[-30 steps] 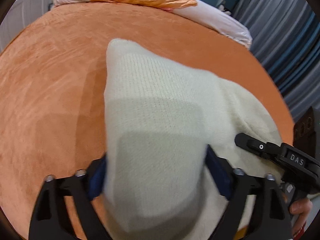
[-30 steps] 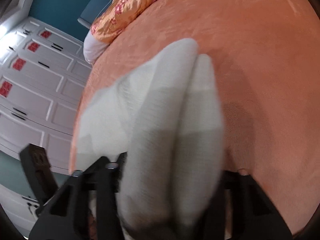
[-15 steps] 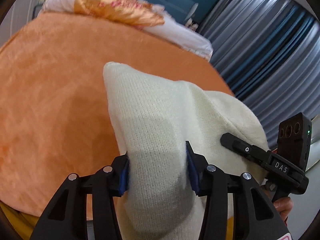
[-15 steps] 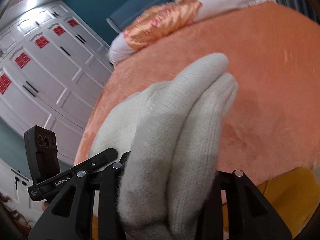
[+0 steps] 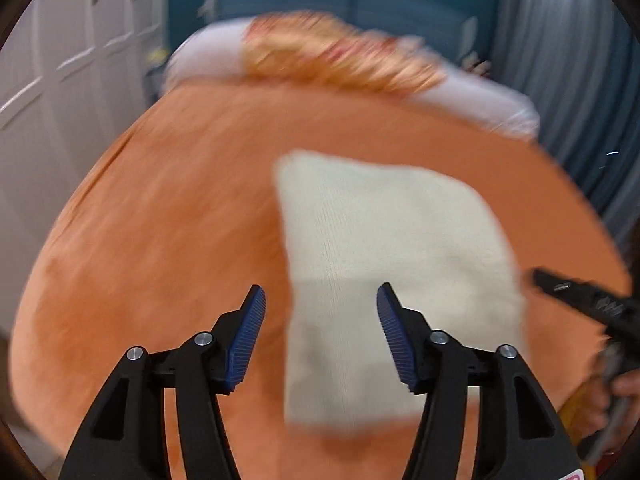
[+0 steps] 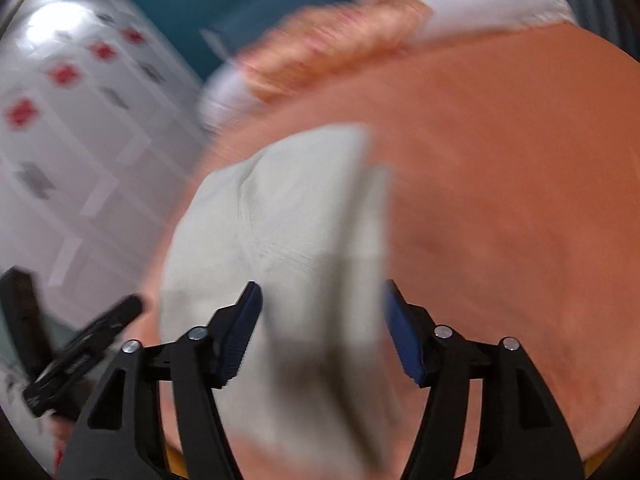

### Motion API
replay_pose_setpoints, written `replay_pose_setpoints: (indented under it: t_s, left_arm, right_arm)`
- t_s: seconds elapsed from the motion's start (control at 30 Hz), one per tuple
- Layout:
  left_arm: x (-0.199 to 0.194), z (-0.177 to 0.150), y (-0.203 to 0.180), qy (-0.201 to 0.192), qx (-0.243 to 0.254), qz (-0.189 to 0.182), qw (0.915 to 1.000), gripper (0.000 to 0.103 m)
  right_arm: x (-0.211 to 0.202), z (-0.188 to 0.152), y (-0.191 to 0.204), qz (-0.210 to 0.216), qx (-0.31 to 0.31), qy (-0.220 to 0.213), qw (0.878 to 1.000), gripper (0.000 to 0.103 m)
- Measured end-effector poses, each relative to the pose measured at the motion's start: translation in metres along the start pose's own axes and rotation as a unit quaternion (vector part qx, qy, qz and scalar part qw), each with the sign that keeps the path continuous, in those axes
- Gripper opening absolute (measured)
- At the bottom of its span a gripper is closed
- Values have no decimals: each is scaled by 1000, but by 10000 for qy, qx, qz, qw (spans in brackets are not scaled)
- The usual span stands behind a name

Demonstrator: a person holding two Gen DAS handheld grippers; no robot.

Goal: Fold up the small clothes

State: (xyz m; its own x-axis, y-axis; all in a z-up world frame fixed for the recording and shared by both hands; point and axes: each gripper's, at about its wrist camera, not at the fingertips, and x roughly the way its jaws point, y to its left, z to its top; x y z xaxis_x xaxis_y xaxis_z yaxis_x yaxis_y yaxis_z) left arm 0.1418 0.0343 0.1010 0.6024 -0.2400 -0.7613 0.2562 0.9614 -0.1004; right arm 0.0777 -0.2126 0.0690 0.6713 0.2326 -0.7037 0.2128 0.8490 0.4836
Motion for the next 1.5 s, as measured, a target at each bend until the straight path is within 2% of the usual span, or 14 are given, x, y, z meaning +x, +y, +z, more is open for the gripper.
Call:
replay_pose_setpoints:
  t_s: [0.07,0.23,0.3,0.43,0.53,0.7,0.77,0.93,1.03,1.13,1.2,1.23,1.47,1.5]
  left_arm:
    - [-11,-23,13,-52,-249,-228,9994,54]
    - [-28,-60,-1,-109,-342,-248,9990,55]
    - [-28,-70,-16,-78,-239,-223,9994,55]
    - [-11,-86,-38,59,12,-15,10000,55]
    - [5,-94,-41,218,102,246,9994,55]
    - [40,-106,-23,771,-171,620,9950,55]
    - [52,-113,-11,991,-380,607,9925,53]
    - [29,-124,-9,747,-428,483,9951,51]
    - [12,-135,-23,543,-336,317,9975,55]
    - [12,-148,-44,582,-185,230,9979,57]
    - [18,-157,-56,716,-106,219,9971,57]
    - [19,-161,-60,753,-88,220,9969,57]
    - [25,-178,-79,375,367,555,9971,71]
    - [26,-179,-79,339,382,626,9967,71]
  right_arm:
    - [-13,-17,-5,208,7,-30,9998,48]
    - [-25,-51,12,-43,-654,82,9978,47]
    - [-18,-56,22,-228,-908,155,9955,39]
    - [1,-65,34,-681,-1348,254,9882,4]
    - [15,-77,24,-1071,-1601,479,9801,0]
    - [34,-83,13,-1274,-1743,662,9742,0]
    - [38,-81,15,-1349,-1797,681,9721,0]
    - [9,-81,19,-1145,-1602,410,9796,1]
    - [-12,-99,19,-1085,-1499,286,9823,3]
    - [-18,-124,14,-1128,-1438,298,9827,3]
    - [-15,-141,11,-1200,-1382,342,9825,6]
    - [-14,-145,9,-1210,-1348,393,9827,13]
    - [-4,-165,10,-1236,-1568,224,9796,38]
    - [-3,-165,11,-1294,-1584,186,9787,38]
